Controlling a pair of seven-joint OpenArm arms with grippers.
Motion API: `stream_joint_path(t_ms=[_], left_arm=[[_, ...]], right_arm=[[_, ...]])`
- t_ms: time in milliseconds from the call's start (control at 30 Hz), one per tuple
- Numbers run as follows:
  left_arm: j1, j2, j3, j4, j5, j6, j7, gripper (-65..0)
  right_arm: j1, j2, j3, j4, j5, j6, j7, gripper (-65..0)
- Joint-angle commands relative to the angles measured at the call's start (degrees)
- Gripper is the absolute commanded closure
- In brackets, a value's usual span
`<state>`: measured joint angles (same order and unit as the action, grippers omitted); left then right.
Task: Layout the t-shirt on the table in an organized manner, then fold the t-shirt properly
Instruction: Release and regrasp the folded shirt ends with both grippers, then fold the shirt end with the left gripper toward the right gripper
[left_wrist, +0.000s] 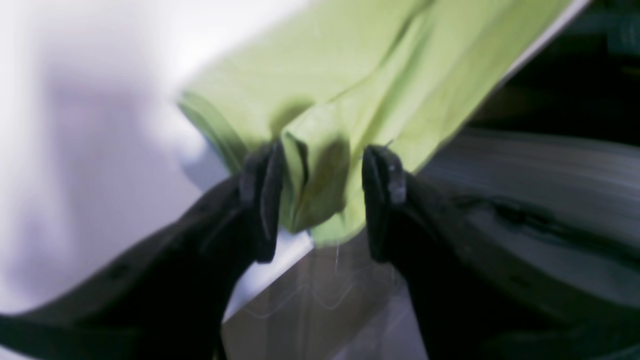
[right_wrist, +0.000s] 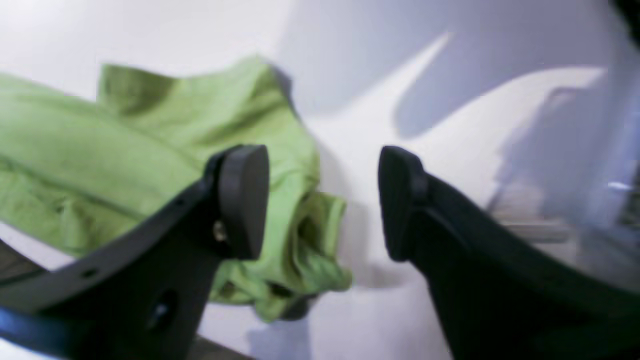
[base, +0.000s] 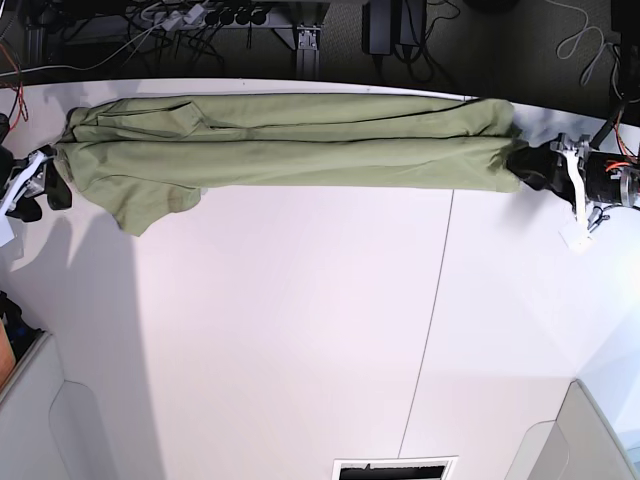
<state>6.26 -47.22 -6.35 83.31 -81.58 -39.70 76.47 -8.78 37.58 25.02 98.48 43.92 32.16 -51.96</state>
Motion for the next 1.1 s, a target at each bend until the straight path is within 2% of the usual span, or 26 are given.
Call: stream_joint_path(t_ms=[0,33,100,133,267,433,533,667,767,900,1067], left_arm=[[0.04,-0.79,-2.56,0.66,-1.60,-0.30,-0.11,-29.1],[0.76,-0.28,-4.46,0.66,-1.84,-0.30,0.11,-29.1],[2.58,0.37,-6.95,0.66,-2.23,-0.30,0.20,-29.1],[3.56,0.59,-7.67,0.66,-2.19,-0.30,0.20,-29.1],[8.33,2.91,-10.67,0.66,-1.27,-0.30,-0.52,-32.6],[10.12,10.78,-20.61,0.66,3.48,-0.30,-5.20,-33.2],[10.12,14.10,-24.24,0.63,7.39,-0.30,-6.82,-33.2],[10.29,17.46,-24.50,0.63,11.72,-0.30,-8.79,-33.2],[10.60,18.99,-24.41,0.63,11.93,-0.30,-8.92,-33.6],[11.50,20.13,-24.41,0.63,15.89,-0.30,-11.41,-38.1],[12.81,20.72,-23.41,0.63,16.74,-0.30,-11.98,-38.1]], right_arm=[[0.31,1.31,0.76,1.84,1.57,0.20,0.11,-32.1],[0.02,1.31,0.74,2.56,1.99,0.20,-0.66,-26.7],[-0.90,1.14,0.74,3.41,3.08,0.24,-0.81,-7.4],[-1.36,0.98,0.74,3.50,3.17,0.22,-0.74,0.0],[-3.41,-1.22,0.74,3.30,4.13,0.61,-0.57,0.0],[-7.45,-4.79,-0.42,2.73,4.07,0.74,0.42,0.0],[-8.07,-5.27,-2.25,1.03,2.29,0.72,2.25,0.0],[-7.76,-5.27,-4.83,-3.26,-0.50,0.72,6.67,0.0],[-6.58,-5.27,-7.63,-6.71,-1.22,0.70,7.21,0.0],[-3.10,-5.29,-11.89,-10.69,-1.51,0.70,7.21,0.0],[1.07,-5.46,-14.51,-12.66,-1.49,0.66,7.23,0.0]])
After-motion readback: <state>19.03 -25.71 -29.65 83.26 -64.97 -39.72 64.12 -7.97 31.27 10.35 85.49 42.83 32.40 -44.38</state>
